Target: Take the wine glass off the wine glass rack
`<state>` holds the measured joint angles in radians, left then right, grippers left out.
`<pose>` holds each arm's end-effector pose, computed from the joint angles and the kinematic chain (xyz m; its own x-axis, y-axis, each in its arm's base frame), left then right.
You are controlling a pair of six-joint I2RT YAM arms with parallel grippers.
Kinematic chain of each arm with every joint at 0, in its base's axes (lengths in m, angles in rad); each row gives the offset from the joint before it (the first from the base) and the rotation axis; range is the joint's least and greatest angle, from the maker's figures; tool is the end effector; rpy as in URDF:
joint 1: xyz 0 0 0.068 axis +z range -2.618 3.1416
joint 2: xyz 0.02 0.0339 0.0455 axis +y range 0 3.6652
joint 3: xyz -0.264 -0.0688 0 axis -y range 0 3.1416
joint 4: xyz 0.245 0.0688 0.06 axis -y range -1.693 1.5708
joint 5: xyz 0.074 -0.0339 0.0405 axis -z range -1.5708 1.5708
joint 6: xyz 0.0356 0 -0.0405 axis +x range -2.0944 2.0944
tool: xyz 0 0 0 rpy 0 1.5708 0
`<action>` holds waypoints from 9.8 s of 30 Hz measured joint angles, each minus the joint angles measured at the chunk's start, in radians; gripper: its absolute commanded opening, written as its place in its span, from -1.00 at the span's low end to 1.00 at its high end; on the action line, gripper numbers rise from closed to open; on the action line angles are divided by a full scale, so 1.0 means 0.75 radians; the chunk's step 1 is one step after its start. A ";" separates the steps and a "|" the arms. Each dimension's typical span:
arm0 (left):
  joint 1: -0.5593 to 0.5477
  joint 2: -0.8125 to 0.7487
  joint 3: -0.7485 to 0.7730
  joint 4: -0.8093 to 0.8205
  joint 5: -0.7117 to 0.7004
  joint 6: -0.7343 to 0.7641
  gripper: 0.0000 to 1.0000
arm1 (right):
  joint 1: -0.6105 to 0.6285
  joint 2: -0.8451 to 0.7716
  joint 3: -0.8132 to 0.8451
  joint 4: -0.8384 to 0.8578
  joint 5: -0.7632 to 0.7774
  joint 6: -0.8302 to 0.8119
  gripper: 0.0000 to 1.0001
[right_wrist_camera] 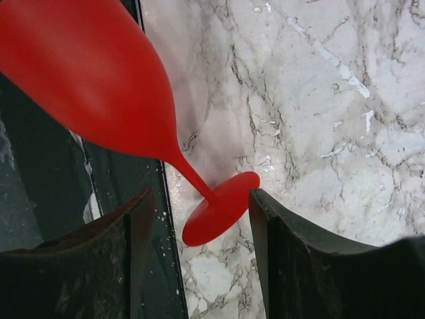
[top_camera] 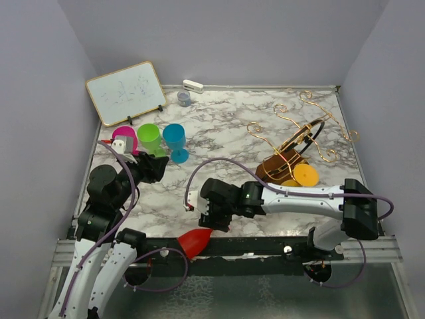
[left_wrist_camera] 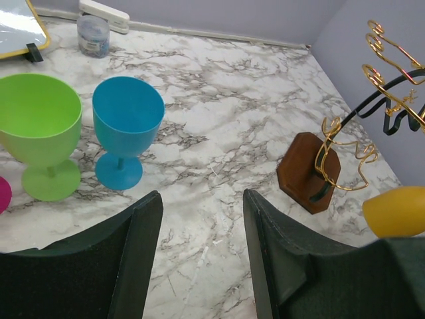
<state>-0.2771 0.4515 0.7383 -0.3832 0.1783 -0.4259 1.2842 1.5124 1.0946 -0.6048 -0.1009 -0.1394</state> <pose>0.1031 -0.0359 0.3450 -0.2657 -0.3471 -0.8994 0.3616 0.8289 -0.4268 0.0842 0.2983 0.2391 -0.1043 -0.8428 -0.5280 -0.9933 0.1149 0.0127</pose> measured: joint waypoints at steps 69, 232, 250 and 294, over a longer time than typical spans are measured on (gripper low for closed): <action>0.000 0.511 0.917 -0.287 0.499 -0.199 0.10 | 0.067 -0.525 -0.577 1.247 0.754 -0.082 -0.98; 0.283 0.194 0.020 0.112 0.022 -0.019 -0.12 | -1.685 -0.668 0.639 -0.124 -0.498 0.949 0.29; 0.283 0.230 0.020 0.104 0.066 -0.031 -0.12 | -1.950 -0.305 0.644 0.251 -1.233 0.911 0.35; 0.147 0.654 0.045 0.176 0.340 -0.032 -0.24 | -2.192 -0.937 0.308 -0.006 -1.092 1.185 0.25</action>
<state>-0.1669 0.9421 0.7723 -0.2508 0.4335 -0.4500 -0.3599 0.8093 1.3254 -0.6090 -0.9199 0.7494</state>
